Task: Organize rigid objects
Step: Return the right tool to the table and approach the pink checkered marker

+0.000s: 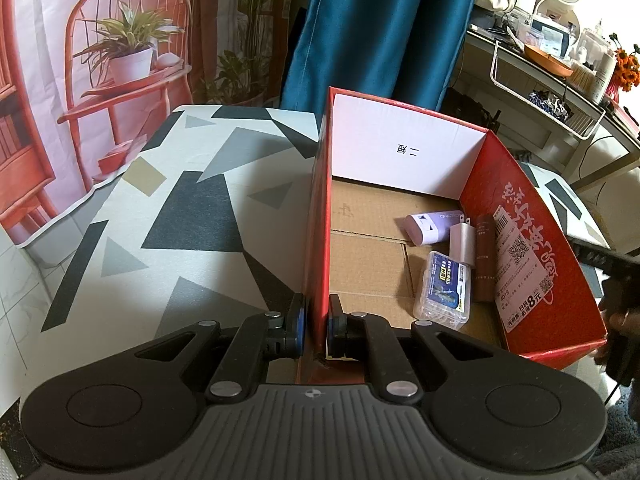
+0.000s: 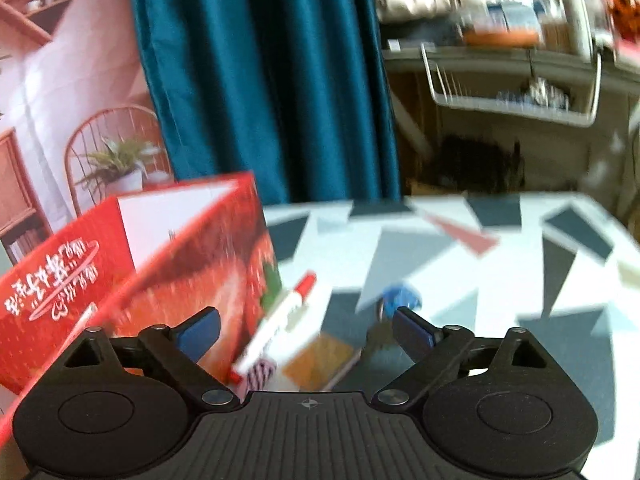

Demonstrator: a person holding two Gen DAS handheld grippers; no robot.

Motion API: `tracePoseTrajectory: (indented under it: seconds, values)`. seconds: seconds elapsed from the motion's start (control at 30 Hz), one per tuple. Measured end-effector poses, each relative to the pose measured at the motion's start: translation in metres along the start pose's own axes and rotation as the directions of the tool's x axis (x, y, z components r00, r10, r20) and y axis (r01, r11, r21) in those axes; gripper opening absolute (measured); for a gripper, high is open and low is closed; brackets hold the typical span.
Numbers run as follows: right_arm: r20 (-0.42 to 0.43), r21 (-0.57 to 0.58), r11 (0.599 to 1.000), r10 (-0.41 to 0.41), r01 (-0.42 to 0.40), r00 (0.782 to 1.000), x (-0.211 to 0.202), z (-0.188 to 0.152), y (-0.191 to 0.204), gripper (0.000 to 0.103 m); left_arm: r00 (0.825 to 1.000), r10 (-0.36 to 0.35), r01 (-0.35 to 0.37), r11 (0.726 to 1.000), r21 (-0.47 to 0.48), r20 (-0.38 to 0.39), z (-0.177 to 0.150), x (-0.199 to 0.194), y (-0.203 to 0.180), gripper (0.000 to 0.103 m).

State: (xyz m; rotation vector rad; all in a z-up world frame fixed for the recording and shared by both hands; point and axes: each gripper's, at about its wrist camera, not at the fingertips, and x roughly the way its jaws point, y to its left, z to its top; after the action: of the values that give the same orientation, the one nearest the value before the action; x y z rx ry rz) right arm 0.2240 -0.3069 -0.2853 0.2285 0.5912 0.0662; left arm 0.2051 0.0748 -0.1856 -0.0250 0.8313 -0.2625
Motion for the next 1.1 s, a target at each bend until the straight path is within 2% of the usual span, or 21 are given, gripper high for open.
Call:
tracePoseTrajectory:
  seconds: [0.2, 0.27, 0.3, 0.5, 0.67, 0.77, 0.9, 0.93, 1.1]
  values:
    - [-0.09, -0.07, 0.998, -0.003, -0.004, 0.996, 0.02, -0.021, 0.024, 0.073, 1.0, 0.0, 0.0, 1.0, 0.0, 0.001, 0.0, 0.0, 0.0, 0.011]
    - [-0.111, -0.092, 0.996, -0.011, 0.001, 0.994, 0.027, -0.024, 0.032, 0.06, 1.0, 0.0, 0.0, 1.0, 0.0, 0.0, 0.0, 0.0, 0.001, 0.011]
    - [-0.122, -0.09, 0.996, -0.011, 0.0, 0.992, 0.031, -0.025, 0.033, 0.057, 1.0, 0.0, 0.0, 1.0, 0.0, 0.0, 0.0, 0.001, 0.001, 0.011]
    - [-0.151, -0.053, 0.998, 0.01, -0.018, 0.988, 0.041, -0.025, 0.03, 0.055, 1.0, -0.001, 0.001, 1.0, -0.005, 0.002, 0.0, 0.001, 0.002, 0.011]
    - [-0.179, -0.043, 0.998, 0.041, -0.05, 0.983, 0.041, -0.025, 0.031, 0.044, 1.0, -0.001, 0.001, 1.0, -0.004, 0.002, 0.0, 0.001, 0.002, 0.011]
    - [-0.206, -0.052, 0.996, 0.062, -0.074, 0.977, 0.042, -0.028, 0.032, 0.041, 1.0, -0.002, 0.002, 1.0, -0.003, 0.003, 0.0, 0.001, 0.001, 0.011]
    - [-0.207, -0.13, 0.99, 0.029, -0.057, 0.978, 0.038, -0.032, 0.04, 0.04, 1.0, -0.003, 0.003, 1.0, -0.005, 0.003, 0.0, 0.001, 0.002, 0.011]
    - [-0.205, -0.149, 0.988, 0.015, -0.047, 0.979, 0.036, -0.033, 0.04, 0.036, 1.0, -0.003, 0.003, 1.0, -0.005, 0.003, 0.0, 0.001, 0.002, 0.011]
    - [-0.176, -0.281, 0.96, -0.062, 0.01, 0.983, 0.023, -0.043, 0.045, 0.031, 1.0, -0.004, 0.004, 1.0, -0.007, 0.005, -0.001, 0.001, 0.002, 0.011]
